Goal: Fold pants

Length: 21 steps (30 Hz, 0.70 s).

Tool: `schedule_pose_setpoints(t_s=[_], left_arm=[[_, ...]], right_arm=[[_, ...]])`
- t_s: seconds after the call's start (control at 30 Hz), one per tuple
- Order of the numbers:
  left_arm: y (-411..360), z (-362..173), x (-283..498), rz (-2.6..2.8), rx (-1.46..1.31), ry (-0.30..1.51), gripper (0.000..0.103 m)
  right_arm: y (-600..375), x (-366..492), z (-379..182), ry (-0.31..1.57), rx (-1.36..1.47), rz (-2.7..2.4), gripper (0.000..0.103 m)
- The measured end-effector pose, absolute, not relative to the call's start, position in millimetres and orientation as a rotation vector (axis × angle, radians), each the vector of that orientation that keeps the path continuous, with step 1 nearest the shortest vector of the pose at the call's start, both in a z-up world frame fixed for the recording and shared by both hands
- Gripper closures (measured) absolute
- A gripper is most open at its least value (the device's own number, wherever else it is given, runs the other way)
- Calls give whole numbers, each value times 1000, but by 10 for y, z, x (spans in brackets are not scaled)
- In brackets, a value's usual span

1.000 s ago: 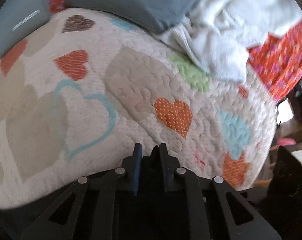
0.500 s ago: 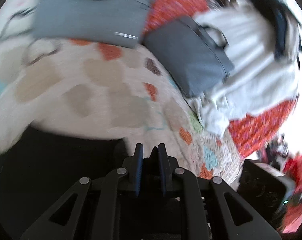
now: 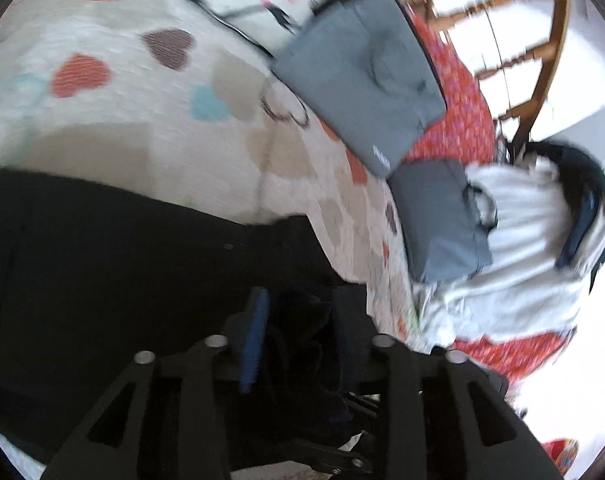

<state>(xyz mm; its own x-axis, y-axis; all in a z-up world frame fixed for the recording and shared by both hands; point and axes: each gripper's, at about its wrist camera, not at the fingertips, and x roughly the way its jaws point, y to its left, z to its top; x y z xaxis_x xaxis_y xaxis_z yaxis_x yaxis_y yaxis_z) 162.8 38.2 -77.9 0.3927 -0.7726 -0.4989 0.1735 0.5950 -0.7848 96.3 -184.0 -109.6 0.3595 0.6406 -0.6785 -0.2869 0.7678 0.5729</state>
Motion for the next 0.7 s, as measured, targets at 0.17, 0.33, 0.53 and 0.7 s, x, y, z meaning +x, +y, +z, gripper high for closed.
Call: schedule_pose_setpoints(t_s=[0.17, 0.33, 0.53, 0.7], left_arm=[[631, -779, 1444, -606, -767, 969, 67], [542, -822, 1177, -631, -771, 983, 67], [111, -1061, 1038, -605, -652, 1103, 67], [181, -1299, 1017, -553, -705, 1169, 69]], right_arm=[[-1780, 739, -718, 1006, 351, 692, 40], [-2114, 700, -373, 937, 439, 634, 40], [-2235, 1168, -538, 1036, 579, 585, 43], [-1964, 1563, -954, 1169, 681, 620, 43]])
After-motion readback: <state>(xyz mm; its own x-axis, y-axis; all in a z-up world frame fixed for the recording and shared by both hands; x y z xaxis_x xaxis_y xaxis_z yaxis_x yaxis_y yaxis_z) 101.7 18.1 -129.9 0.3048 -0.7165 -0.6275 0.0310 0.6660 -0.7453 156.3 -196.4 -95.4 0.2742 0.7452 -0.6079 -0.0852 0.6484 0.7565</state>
